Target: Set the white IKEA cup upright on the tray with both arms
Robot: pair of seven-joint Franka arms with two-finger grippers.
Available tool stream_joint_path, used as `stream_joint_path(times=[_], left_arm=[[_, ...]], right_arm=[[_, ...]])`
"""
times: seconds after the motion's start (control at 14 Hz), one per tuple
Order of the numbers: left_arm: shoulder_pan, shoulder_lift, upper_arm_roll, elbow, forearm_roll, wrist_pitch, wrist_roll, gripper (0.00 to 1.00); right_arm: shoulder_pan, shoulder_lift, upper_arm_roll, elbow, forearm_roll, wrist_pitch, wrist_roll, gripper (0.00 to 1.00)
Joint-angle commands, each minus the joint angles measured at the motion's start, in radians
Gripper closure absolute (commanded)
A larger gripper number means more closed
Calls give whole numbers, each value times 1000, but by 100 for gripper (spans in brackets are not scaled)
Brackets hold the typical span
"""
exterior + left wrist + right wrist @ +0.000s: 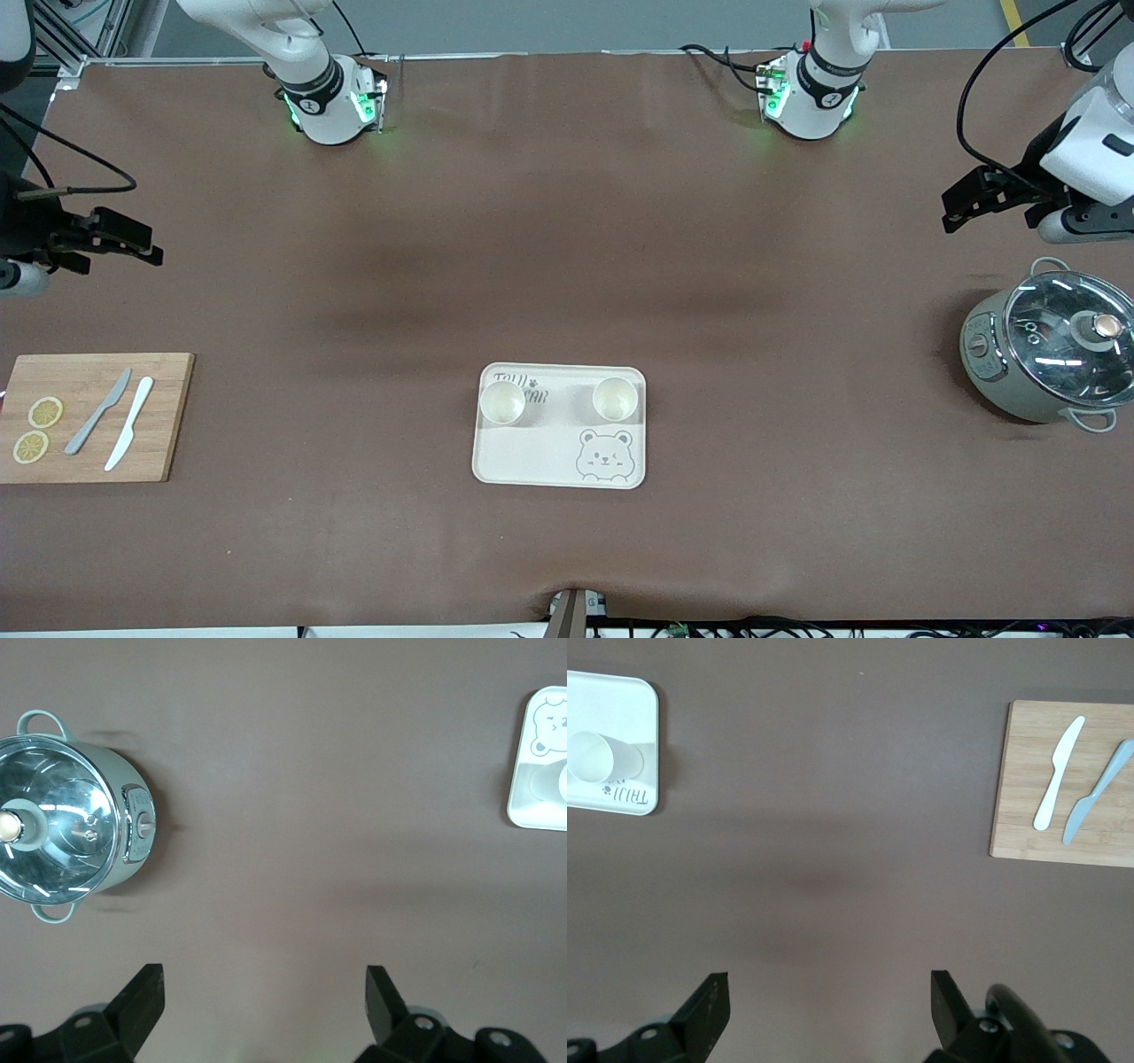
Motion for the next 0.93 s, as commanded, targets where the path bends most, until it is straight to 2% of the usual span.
stream_joint_path(times=[0.0, 0.07, 0.21, 0.43, 0.86], left_arm=[[9, -18, -9, -3, 22, -9, 21, 0], [9, -18, -7, -5, 23, -8, 21, 0], [15, -24, -1, -5, 23, -9, 28, 0], [18, -20, -1, -3, 25, -8, 28, 0], [15, -11, -3, -3, 25, -1, 28, 0]], right_arm=[[1, -119, 9, -153, -40, 65, 6, 0], [-2, -141, 7, -192, -46, 96, 6, 0], [-9, -132, 6, -188, -52, 96, 6, 0], [-32, -78, 1, -94, -52, 84, 3, 0], [-41, -69, -1, -73, -117, 27, 11, 0]])
